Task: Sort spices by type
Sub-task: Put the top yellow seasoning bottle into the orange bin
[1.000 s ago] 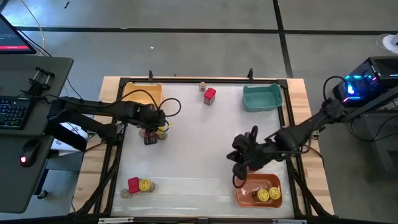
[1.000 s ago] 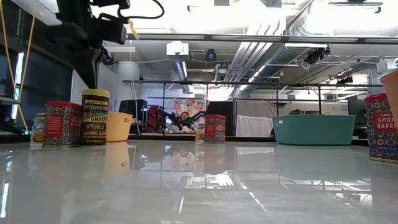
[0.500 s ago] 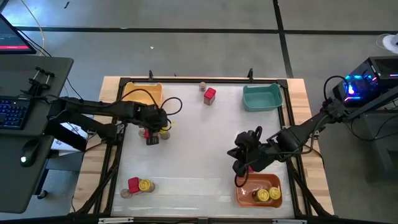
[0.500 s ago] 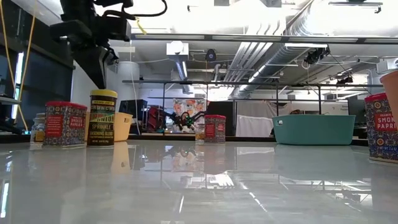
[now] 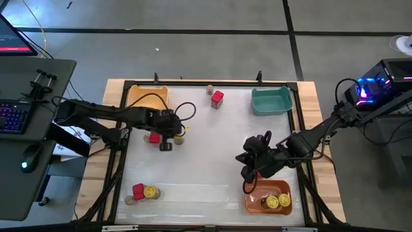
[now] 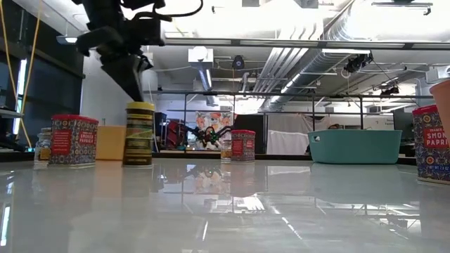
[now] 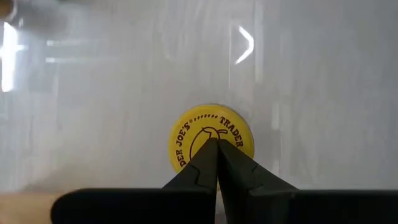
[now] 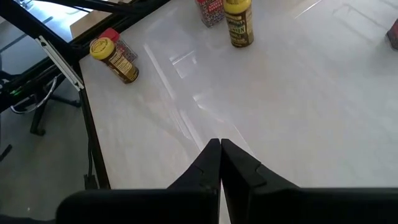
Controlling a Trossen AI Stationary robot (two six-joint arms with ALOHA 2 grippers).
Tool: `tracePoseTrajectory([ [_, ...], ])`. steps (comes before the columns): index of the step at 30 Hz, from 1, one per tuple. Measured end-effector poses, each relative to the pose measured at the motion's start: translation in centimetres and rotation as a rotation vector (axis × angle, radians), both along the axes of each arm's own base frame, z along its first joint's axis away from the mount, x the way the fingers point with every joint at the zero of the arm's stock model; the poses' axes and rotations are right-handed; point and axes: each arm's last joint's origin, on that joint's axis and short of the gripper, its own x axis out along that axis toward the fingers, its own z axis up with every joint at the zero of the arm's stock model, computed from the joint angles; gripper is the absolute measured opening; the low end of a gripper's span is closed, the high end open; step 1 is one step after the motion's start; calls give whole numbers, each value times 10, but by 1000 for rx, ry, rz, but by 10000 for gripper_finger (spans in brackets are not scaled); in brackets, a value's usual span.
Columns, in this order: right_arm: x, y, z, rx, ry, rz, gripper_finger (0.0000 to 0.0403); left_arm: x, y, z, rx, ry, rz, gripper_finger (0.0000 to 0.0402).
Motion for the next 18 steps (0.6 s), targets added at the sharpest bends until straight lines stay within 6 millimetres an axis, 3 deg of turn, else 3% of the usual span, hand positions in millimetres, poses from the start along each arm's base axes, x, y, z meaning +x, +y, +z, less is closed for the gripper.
tracePoseTrajectory([
  [9,0,0,0,1,-1,0,1,18,-12,-3,-77,-122,-7,0],
  [18,1,0,1,4,-15,-5,1,55,-40,-18,-131,-255,-45,0],
])
